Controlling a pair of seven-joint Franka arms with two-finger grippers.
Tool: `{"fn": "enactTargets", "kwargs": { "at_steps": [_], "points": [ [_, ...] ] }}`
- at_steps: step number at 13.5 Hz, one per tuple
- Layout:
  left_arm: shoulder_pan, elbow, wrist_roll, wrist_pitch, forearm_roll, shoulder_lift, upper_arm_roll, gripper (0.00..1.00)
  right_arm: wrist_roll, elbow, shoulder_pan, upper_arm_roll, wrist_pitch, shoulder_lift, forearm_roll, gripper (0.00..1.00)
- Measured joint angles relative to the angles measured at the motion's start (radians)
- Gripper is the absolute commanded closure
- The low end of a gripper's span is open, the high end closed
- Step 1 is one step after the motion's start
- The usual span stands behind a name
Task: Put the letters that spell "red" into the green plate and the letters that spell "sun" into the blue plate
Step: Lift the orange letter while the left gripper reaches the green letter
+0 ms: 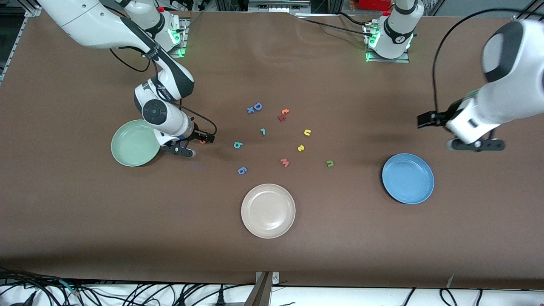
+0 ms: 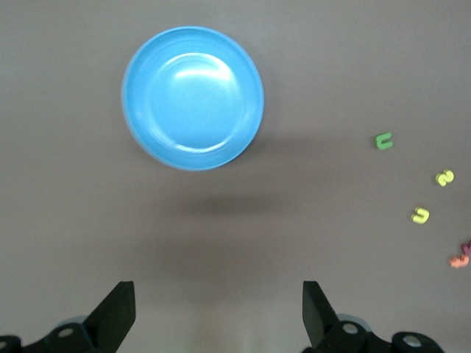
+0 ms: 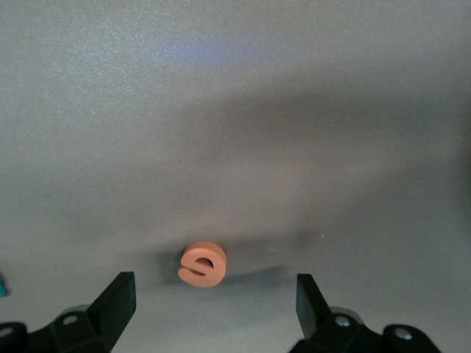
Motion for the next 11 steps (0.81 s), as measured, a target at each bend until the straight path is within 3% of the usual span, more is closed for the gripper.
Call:
{"fn": "enactTargets", "kwargs": {
  "at_steps": [3, 4, 11],
  "points": [
    [-0.051, 0.001, -0.053, 0.107, 0.0, 0.073, -0.005, 0.0, 0.0, 0.0, 0.008, -0.013, 0.009, 0.001, 0.0, 0.29],
    [-0.062, 0.002, -0.06, 0.133, 0.0, 0.093, -0.006, 0.0, 0.0, 0.0, 0.008, -0.015, 0.009, 0.002, 0.0, 0.32],
    [-0.13, 0.003, -0.153, 0.293, 0.0, 0.226, -0.014, 0.0, 0.004, 0.0, 0.018, -0.017, 0.012, 0.01, -0.001, 0.35]
  ]
}}
